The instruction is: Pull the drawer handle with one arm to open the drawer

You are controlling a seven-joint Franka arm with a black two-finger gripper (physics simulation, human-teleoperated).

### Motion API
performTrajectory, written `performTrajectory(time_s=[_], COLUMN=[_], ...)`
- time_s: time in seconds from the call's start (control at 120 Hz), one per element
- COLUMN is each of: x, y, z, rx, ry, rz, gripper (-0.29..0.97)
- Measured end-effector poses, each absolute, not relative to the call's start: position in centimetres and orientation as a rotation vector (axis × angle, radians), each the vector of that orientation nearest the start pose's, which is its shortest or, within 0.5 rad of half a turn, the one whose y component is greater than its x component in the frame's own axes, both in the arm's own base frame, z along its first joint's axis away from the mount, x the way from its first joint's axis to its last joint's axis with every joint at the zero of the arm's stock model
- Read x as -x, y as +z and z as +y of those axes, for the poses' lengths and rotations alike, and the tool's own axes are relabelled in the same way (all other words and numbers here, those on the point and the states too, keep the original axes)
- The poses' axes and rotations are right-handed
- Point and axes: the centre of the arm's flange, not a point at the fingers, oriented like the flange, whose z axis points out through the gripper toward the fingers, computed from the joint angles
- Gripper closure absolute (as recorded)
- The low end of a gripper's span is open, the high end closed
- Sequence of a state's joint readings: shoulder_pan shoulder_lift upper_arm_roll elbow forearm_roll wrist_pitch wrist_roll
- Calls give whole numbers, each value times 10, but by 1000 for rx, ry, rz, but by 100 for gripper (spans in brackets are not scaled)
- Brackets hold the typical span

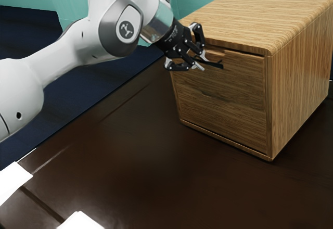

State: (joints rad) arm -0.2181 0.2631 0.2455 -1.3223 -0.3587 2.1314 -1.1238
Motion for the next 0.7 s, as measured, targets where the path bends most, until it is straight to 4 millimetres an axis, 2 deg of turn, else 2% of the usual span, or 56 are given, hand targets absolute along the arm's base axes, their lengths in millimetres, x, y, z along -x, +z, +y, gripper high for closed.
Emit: performTrajectory(time_s=[0.283,0.7], x=[-659,-638], y=[661,659], z=[-17,-12], rx=[-2102,-2102], ry=[413,375], rz=[1480,1485], gripper=[67,68])
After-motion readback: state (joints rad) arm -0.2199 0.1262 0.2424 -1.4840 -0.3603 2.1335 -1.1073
